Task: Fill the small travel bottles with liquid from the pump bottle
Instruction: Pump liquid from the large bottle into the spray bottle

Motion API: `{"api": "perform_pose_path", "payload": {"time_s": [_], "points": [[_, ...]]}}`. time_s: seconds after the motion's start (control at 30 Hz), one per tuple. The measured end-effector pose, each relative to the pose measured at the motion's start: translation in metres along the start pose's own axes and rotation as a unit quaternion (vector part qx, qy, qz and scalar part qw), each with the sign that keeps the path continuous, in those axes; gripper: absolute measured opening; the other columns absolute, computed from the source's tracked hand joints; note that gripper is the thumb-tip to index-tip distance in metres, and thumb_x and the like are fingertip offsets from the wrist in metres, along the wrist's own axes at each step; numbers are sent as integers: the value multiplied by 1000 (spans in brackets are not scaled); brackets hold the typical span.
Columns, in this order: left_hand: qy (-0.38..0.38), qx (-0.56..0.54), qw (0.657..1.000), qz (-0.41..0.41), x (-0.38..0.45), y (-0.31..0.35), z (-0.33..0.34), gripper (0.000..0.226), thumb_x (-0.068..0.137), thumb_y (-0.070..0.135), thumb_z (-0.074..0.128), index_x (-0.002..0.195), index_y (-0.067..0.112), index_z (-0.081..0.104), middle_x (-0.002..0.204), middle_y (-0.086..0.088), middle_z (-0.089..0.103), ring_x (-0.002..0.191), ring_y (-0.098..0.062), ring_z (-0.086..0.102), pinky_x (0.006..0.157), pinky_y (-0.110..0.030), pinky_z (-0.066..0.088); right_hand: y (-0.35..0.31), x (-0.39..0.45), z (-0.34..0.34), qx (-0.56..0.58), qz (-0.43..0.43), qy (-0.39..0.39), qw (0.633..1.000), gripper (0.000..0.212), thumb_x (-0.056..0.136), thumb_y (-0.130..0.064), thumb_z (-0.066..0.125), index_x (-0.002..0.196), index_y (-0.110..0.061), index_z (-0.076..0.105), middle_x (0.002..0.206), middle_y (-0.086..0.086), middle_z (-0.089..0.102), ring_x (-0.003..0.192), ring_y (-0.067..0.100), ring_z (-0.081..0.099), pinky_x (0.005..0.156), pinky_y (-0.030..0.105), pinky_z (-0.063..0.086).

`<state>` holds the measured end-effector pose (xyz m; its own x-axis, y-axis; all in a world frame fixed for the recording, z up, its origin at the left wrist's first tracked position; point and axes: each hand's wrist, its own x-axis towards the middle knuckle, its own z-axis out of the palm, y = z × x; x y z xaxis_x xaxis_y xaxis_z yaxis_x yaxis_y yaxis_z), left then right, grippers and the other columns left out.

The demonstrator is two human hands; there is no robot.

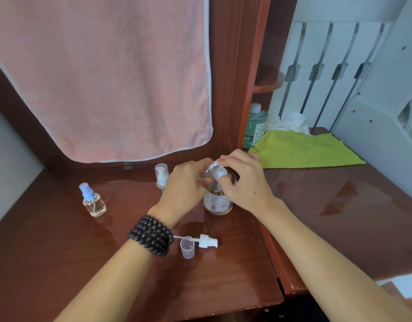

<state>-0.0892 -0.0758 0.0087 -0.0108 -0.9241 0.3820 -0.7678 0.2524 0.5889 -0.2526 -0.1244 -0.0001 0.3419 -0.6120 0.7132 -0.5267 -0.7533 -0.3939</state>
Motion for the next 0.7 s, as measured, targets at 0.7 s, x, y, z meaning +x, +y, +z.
{"api": "perform_pose_path", "payload": {"time_s": [0.7], "points": [[10,1,1000,-9,2,1,3,38,85,8,65,114,33,65,87,3,69,85,-17,63,80,-43,52,-4,-1,-3,20,16,7,1000,40,76,-22,47,100,-8,77,97,1,69,95,9,65,91,35,39]]}}
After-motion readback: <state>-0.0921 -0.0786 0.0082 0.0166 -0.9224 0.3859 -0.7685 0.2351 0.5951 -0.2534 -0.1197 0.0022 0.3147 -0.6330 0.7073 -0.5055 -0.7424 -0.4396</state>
